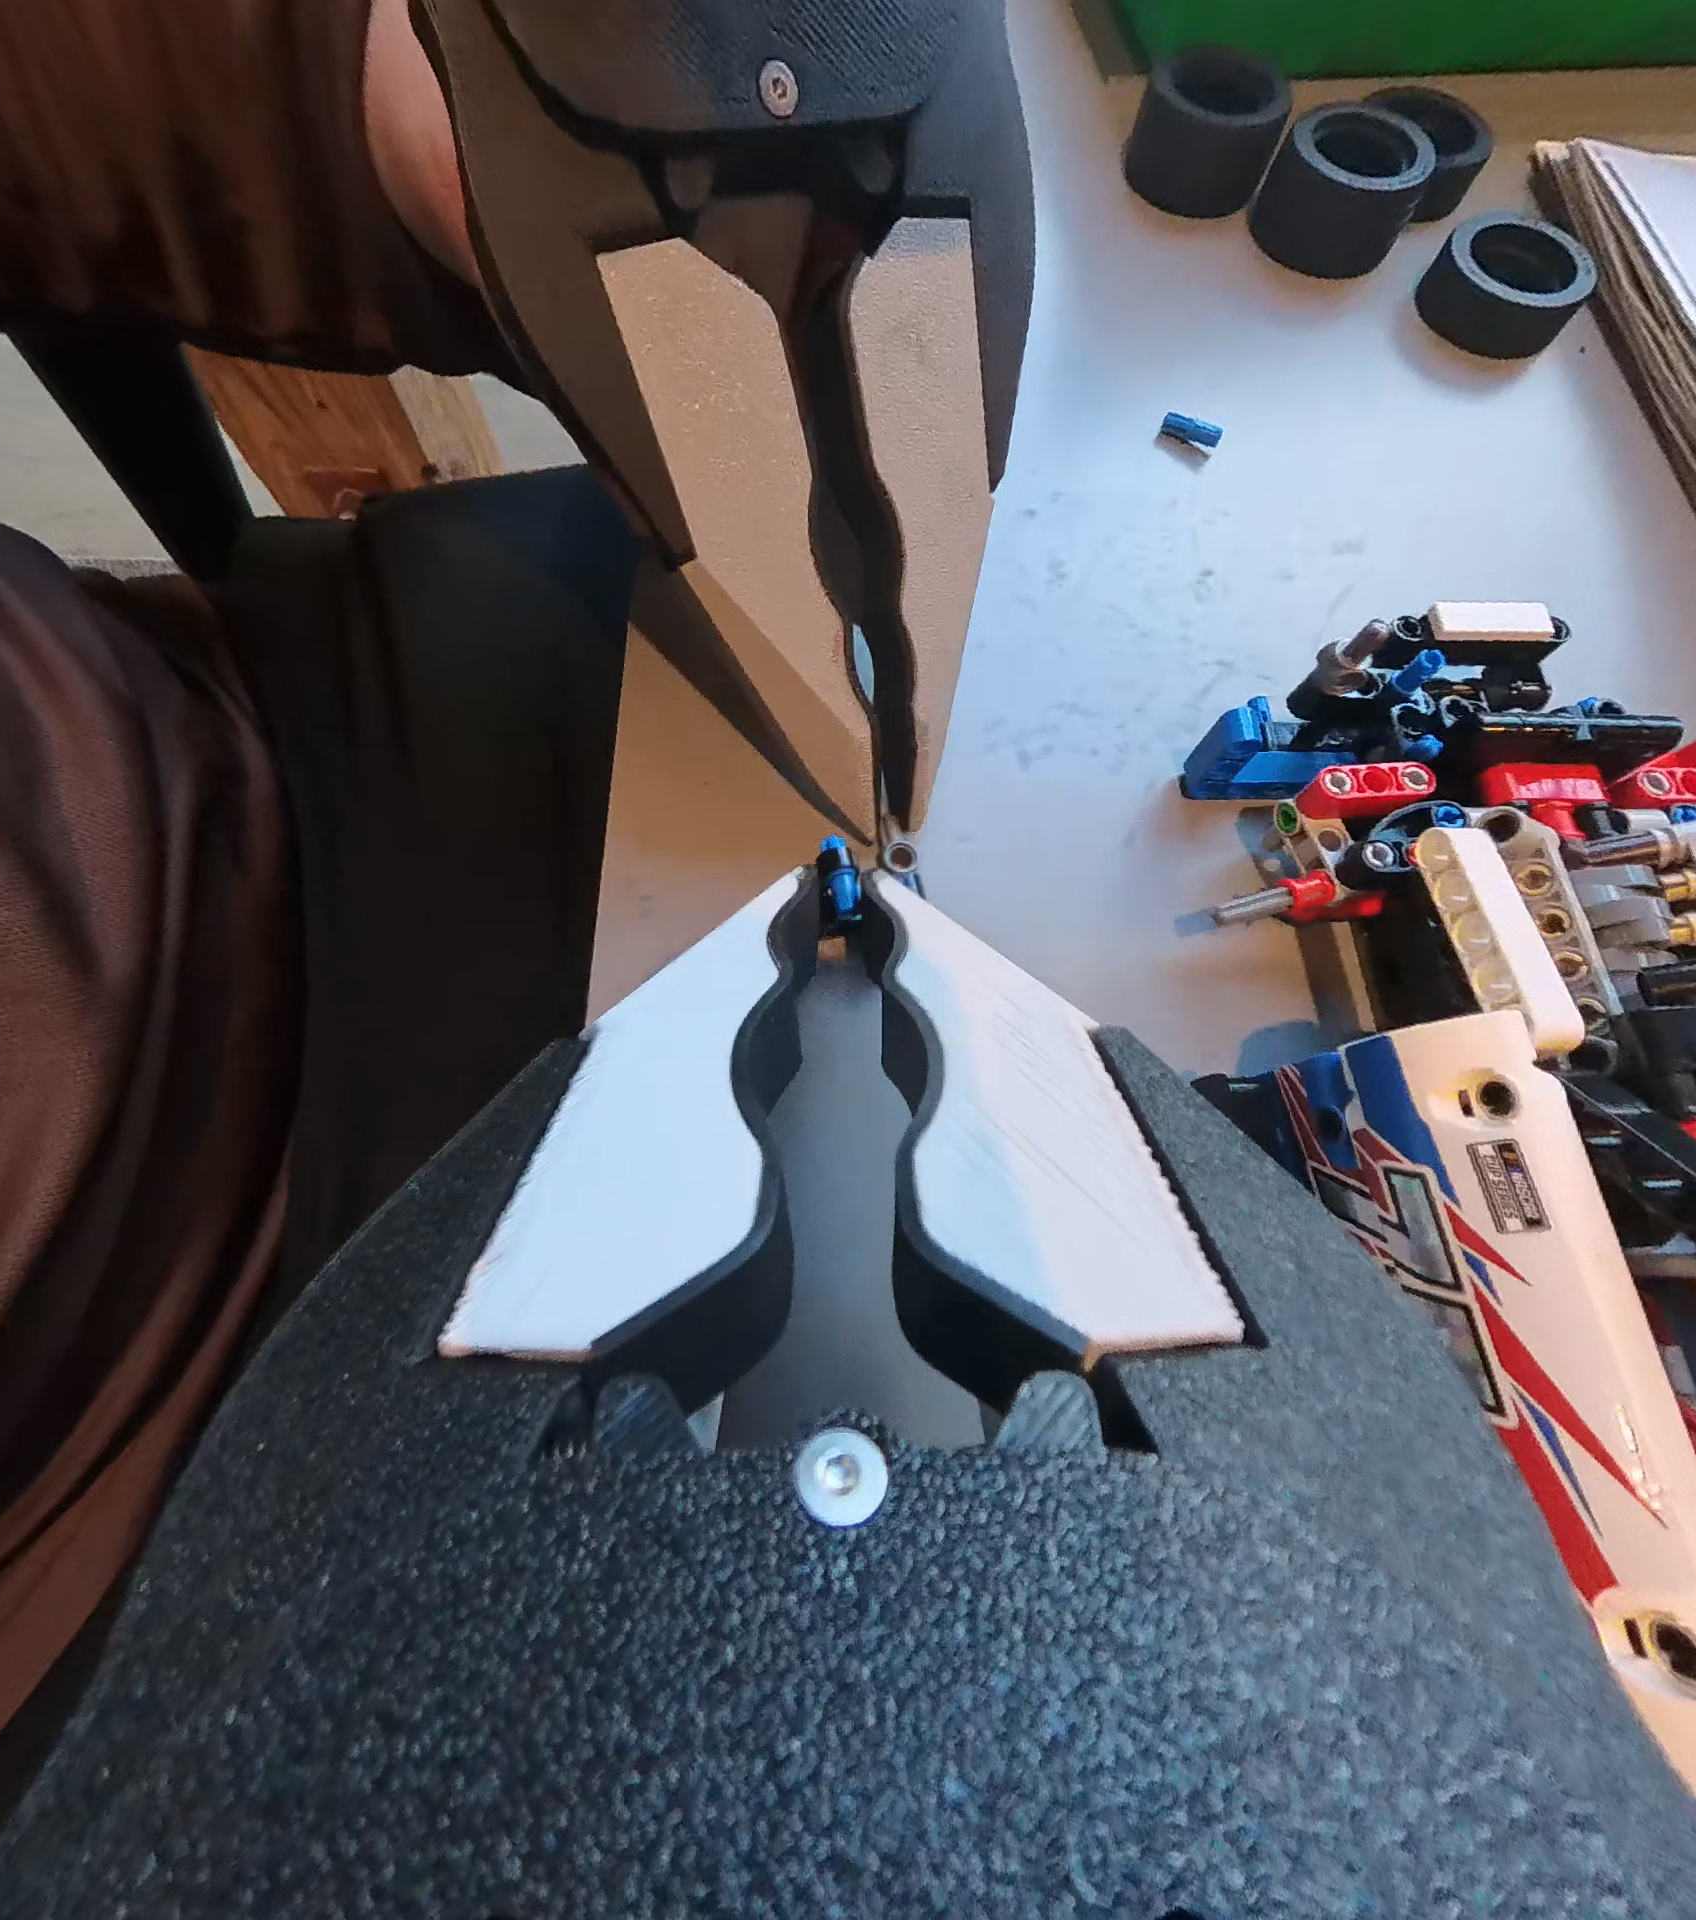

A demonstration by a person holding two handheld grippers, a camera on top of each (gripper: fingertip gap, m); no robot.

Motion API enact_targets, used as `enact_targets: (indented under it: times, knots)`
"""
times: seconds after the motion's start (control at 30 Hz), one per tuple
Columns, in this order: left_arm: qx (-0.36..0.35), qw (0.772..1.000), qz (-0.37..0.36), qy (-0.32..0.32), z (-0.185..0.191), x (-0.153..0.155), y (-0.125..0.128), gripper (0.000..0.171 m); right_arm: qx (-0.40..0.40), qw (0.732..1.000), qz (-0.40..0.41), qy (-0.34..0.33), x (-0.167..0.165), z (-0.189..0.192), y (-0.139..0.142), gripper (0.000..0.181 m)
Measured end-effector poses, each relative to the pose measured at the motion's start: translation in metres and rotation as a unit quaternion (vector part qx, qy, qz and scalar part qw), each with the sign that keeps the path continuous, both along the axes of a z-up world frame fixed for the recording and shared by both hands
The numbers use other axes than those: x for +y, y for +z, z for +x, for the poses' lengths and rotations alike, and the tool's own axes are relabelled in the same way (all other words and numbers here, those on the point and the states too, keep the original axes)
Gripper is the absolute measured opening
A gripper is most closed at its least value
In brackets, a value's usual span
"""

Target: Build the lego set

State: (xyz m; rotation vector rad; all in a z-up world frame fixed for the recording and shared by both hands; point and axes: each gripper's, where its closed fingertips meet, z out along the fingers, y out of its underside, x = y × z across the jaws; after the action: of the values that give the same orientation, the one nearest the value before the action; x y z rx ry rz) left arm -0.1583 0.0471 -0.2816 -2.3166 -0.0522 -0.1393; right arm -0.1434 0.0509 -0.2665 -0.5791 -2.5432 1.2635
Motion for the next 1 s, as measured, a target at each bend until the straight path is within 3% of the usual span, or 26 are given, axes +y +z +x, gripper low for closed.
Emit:
enact_targets:
  times: [0.27, 0.53, 0.83, 1.0]
  knots:
    - [-0.028, 0.999, 0.036, -0.011, 0.004, 0.001, 0.011, 0.002, -0.022, 0.998, -0.061, 0.002, 0.002, 0.0, 0.014, 0.007]
    - [-0.078, 0.995, 0.067, -0.009, 0.004, 0.001, 0.022, 0.001, -0.042, 0.997, -0.057, 0.0, 0.006, 0.002, 0.01, 0.009]
    - [-0.13, 0.991, 0.008, 0.01, 0.005, 0.004, 0.009, 0.001, -0.03, 1.0, -0.003, 0.002, 0.005, 0.004, -0.003, 0.01]
    - [-0.131, 0.991, 0.005, 0.016, 0.004, 0.006, 0.02, 0.001, -0.034, 0.999, -0.005, 0.004, 0.005, 0.005, -0.003, 0.008]
